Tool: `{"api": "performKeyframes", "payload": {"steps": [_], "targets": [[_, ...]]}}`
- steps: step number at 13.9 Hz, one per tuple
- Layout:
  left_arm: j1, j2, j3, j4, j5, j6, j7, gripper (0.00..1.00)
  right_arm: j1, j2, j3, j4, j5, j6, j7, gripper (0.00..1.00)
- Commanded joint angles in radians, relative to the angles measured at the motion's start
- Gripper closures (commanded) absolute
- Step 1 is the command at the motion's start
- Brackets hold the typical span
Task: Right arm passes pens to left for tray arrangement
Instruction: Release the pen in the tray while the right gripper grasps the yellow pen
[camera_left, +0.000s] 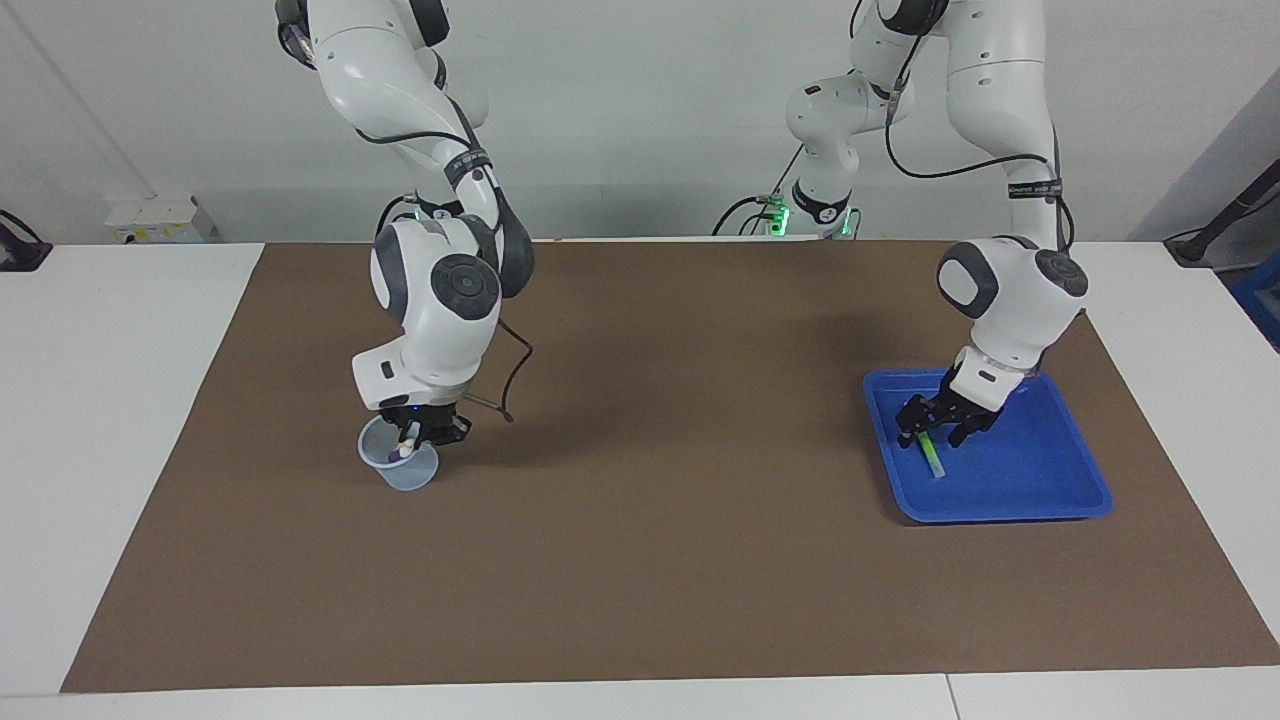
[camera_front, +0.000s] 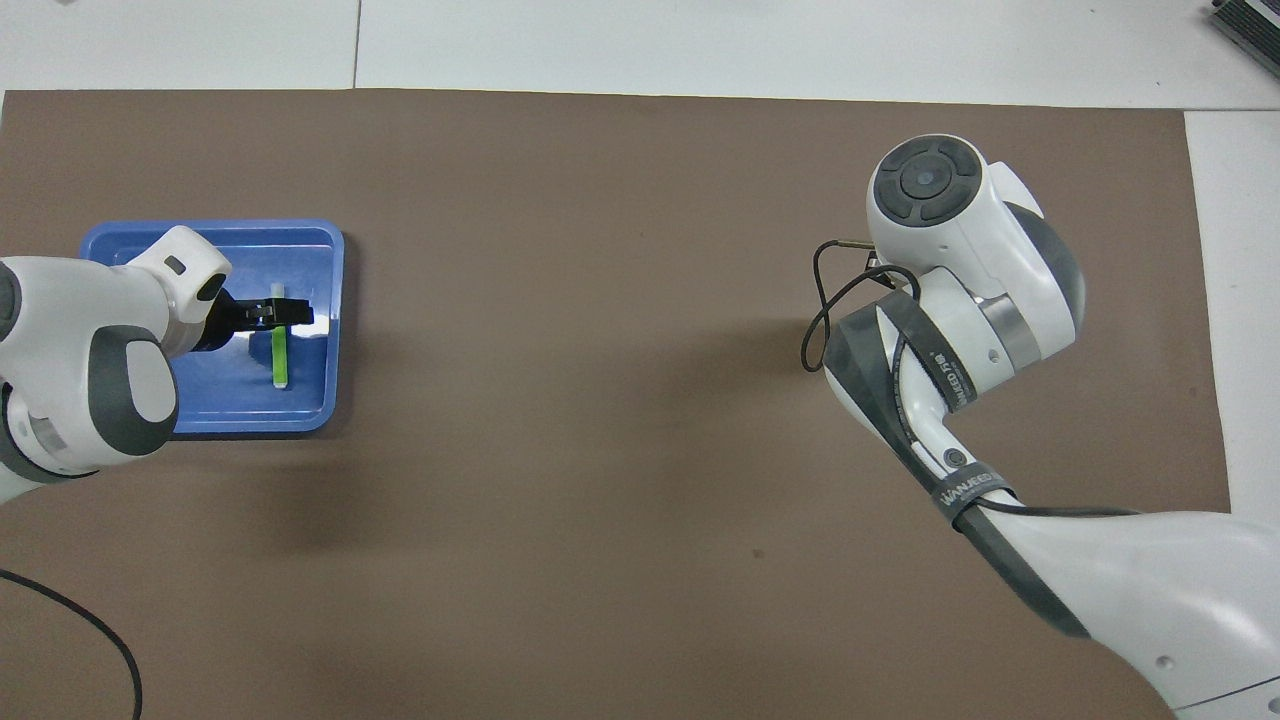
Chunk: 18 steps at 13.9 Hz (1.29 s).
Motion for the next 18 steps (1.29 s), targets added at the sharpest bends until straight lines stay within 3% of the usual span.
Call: {"api": "performKeyframes", "payload": {"steps": [1, 9, 18], "targets": [[0.01, -0.001, 0.0, -0.003, 0.021, 0.021, -0.005, 0.02, -0.01, 0.013, 0.012, 0.011, -0.015, 0.014, -0.021, 1.0], [0.029, -0.001, 0.001, -0.002, 0.021, 0.033, 0.007, 0.01, 0.004, -0.006, 0.019, 0.042, -0.009, -0.038, -0.09, 1.0], [0.015, -0.004, 0.001, 0.003, 0.021, 0.05, 0.114, 0.01, 0.01, -0.072, 0.078, 0.07, -0.014, -0.213, -0.203, 1.0]]}}
